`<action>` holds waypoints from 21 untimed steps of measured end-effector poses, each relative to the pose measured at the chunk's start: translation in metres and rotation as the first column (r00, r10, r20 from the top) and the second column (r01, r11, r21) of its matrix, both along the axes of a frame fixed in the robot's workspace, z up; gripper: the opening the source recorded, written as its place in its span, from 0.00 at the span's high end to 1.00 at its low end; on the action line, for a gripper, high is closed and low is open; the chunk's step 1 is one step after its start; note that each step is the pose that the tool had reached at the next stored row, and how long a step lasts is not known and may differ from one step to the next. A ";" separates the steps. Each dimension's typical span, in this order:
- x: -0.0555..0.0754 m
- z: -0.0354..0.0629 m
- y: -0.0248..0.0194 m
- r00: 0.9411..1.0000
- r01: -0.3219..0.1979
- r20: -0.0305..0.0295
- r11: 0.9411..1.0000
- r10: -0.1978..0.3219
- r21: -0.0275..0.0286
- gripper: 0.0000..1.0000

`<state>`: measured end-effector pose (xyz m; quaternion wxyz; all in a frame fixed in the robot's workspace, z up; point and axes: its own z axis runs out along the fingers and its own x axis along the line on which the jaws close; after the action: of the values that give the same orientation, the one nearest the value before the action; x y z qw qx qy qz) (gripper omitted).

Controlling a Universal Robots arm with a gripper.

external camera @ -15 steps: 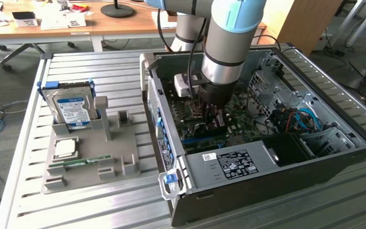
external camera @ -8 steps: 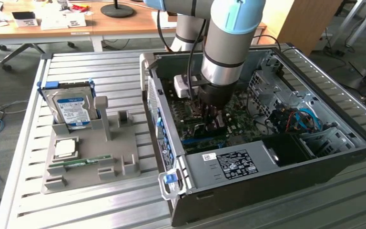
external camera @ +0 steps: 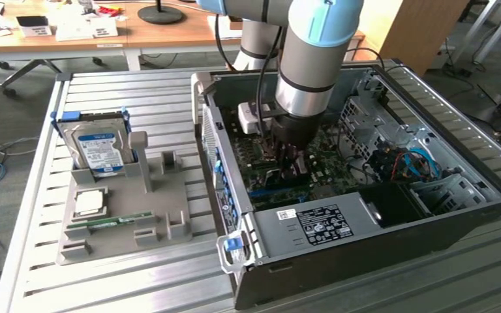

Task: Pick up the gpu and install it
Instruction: 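Insert the gpu into the slot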

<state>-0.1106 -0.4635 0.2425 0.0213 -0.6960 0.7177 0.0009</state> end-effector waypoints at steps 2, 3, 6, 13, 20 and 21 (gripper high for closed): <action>0.000 -0.0012 -0.0001 1.000 0.000 0.000 1.000 0.000 -0.001 0.73; 0.000 -0.0016 -0.0001 1.000 0.000 0.000 1.000 0.000 0.000 0.73; 0.000 -0.0032 -0.0001 1.000 0.000 0.000 1.000 0.000 0.000 0.73; 0.000 -0.0034 0.0000 1.000 0.000 0.000 1.000 0.000 0.000 0.73; 0.000 -0.0035 0.0000 1.000 0.000 0.000 1.000 0.000 0.000 0.55; 0.000 -0.0034 0.0000 1.000 0.000 0.000 1.000 0.000 0.000 0.55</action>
<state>-0.1108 -0.4636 0.2391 0.0212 -0.6960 0.7177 0.0009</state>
